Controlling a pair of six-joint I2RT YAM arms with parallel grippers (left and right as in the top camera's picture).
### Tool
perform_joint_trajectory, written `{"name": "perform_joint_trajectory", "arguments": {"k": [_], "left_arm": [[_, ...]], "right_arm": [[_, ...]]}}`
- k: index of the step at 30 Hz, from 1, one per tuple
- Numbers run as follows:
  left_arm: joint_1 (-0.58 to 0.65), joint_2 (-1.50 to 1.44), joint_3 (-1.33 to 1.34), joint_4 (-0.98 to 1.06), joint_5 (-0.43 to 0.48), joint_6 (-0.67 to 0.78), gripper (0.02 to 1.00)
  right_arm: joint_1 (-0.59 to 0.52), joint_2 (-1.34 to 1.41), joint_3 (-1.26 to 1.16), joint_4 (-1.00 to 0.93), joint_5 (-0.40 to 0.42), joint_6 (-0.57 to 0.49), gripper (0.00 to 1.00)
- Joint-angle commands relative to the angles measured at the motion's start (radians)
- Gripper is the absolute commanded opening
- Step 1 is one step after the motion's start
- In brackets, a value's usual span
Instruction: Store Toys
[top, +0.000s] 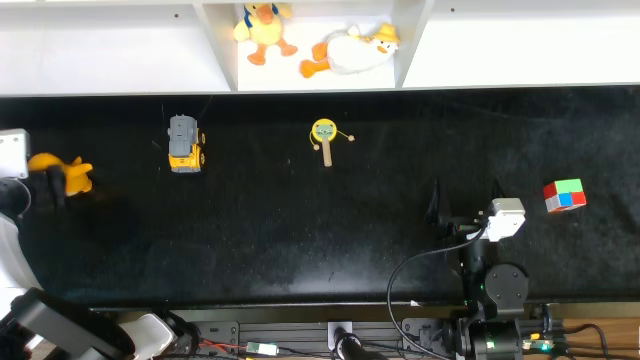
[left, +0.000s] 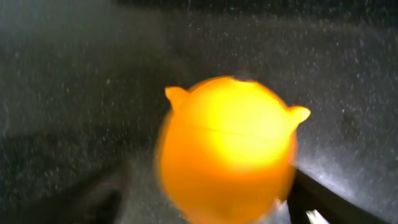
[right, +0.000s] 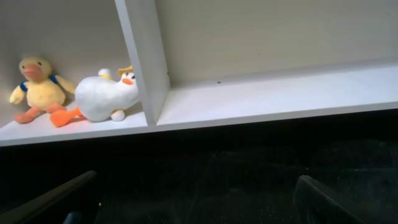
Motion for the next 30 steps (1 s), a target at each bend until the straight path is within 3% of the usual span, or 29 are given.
{"name": "perform_joint_trajectory", "arguments": {"k": [1,6,12,17,24,30], "left_arm": [[-0.005,0.006,0.021,0.003,0.025,0.011,0.527],[-0.005,0.006,0.021,0.013,0.080,0.011,0.235],[-0.005,-0.045,0.021,0.035,0.117,-0.081,0.086],[-0.011,-0.136,0.021,0.097,0.117,-0.205,0.038],[-0.105,-0.193,0.031,0.204,0.102,-0.299,0.062],[-0.214,-0.124,0.097,0.261,0.005,-0.357,0.062]], "right_arm": [[-0.006,-0.007,-0.013,0.005,-0.006,0.001,0.996],[-0.006,-0.007,-0.013,0.005,-0.006,0.000,0.996],[-0.006,-0.007,-0.013,0.005,-0.006,0.001,0.996],[-0.006,-0.008,-0.013,0.005,-0.006,0.001,0.996],[-0.006,-0.008,-0.013,0.005,-0.006,0.001,0.996],[-0.006,-0.007,-0.013,0.005,-0.006,0.000,0.996]]}}
